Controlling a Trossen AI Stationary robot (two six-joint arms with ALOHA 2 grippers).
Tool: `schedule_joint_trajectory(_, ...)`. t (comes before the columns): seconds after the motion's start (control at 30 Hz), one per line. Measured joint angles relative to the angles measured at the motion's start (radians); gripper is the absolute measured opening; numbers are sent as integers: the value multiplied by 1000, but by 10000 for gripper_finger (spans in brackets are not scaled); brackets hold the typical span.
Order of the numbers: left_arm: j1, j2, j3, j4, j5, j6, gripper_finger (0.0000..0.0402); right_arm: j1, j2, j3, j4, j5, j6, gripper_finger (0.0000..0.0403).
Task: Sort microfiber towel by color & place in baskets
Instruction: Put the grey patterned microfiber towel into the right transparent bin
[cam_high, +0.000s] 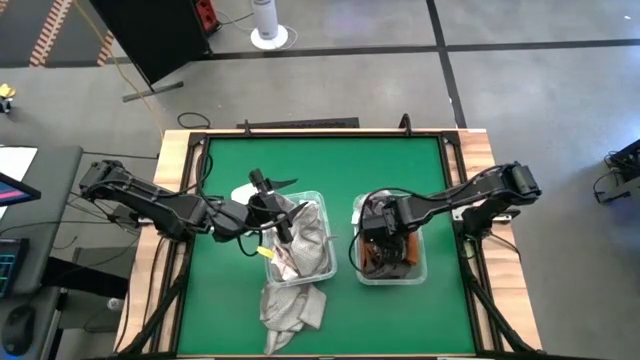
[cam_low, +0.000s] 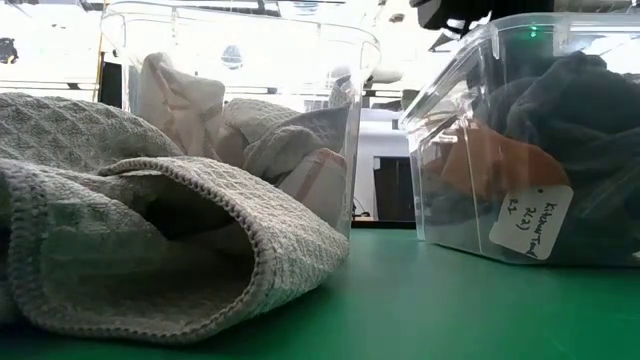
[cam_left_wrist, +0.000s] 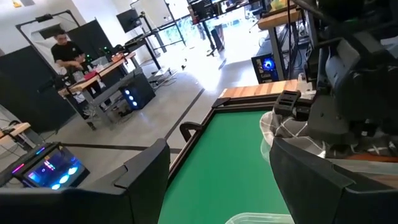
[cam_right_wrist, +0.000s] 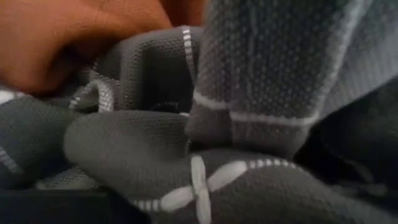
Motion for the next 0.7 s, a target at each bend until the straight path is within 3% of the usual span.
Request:
schedule_joint_trajectory(0.17, 0, 0, 0, -4, 0, -3, 265, -5, -1, 8, -7, -3, 0, 223)
schedule_joint_trajectory(0.33, 0, 0, 0, -5, 0, -6, 265, 10, -14, 149, -229, 30, 61, 223)
schedule_joint_trajectory(0.53, 0, 0, 0, -17, 0, -11, 265, 65, -50, 299, -347, 96, 108, 223)
schedule_joint_trajectory(0.7, 0, 0, 0, -23, 0, -17, 265, 95, -50, 392, -382, 272, 121, 223)
